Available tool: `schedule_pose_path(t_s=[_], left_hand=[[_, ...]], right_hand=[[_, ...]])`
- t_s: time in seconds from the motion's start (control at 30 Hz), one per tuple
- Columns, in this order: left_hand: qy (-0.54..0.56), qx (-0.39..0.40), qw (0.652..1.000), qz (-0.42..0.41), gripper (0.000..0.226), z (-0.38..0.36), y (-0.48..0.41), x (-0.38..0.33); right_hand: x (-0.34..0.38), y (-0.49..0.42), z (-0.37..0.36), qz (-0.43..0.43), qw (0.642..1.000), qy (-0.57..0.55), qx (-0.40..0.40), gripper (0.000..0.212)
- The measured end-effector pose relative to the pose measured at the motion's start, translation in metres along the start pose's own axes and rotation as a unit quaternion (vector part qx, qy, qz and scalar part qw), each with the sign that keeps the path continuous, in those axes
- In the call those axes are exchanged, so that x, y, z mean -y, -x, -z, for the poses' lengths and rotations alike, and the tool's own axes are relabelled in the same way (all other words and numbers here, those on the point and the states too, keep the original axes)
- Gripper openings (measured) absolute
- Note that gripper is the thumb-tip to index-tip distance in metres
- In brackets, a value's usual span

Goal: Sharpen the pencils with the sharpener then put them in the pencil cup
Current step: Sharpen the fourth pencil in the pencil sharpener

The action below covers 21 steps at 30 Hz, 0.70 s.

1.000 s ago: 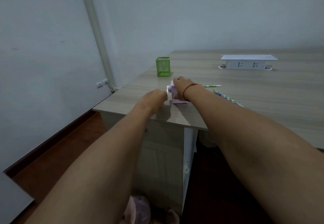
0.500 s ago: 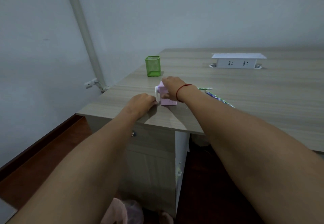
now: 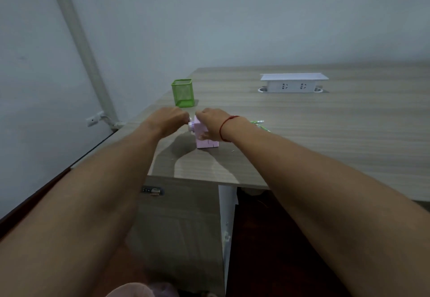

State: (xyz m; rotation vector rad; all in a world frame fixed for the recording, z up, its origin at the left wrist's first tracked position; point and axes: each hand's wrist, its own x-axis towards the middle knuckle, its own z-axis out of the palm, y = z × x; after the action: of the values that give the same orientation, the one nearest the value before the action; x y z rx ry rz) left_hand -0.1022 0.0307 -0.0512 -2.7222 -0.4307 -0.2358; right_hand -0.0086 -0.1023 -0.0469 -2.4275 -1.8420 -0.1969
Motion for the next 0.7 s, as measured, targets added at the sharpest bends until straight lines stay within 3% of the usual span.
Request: schedule_pose_path(t_s=[0.2, 0.4, 0.7], left_hand=[[0.027, -0.052, 0.998, 0.006, 0.026, 0.017, 0.007, -0.003], [0.056, -0.085, 0.995, 0.023, 0.025, 0.033, 0.028, -0.010], [0.086, -0.048, 0.994, 0.053, 0.026, 0.030, 0.063, -0.039]], right_hand=[[0.003, -0.001, -0.001, -0.004, 0.999, 0.034, 0.008, 0.057], [0.014, 0.000, 0.008, -0.031, 0.998, 0.045, 0.027, 0.046], [0.031, 0.009, 0.014, -0.051, 0.992, 0.105, 0.044, 0.038]])
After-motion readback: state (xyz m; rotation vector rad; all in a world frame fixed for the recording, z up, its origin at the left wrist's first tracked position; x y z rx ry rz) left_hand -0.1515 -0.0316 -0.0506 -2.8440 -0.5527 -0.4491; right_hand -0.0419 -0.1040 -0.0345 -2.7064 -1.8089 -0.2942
